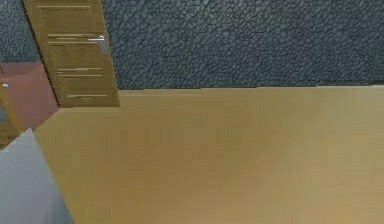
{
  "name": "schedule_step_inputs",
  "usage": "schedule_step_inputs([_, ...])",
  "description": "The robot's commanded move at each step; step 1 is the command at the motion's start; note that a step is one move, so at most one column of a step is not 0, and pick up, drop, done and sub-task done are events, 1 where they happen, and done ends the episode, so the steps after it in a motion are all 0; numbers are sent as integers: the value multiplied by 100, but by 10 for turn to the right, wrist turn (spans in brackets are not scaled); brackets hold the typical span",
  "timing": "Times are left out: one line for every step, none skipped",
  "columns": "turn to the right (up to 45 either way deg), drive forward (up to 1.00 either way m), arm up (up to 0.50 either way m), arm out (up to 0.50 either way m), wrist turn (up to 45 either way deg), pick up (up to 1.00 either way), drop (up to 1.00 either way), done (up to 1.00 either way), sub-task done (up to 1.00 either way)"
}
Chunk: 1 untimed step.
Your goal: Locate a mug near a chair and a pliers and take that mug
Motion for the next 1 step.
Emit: schedule_step_inputs([-30,0,0,0,0,0,0,0,0])
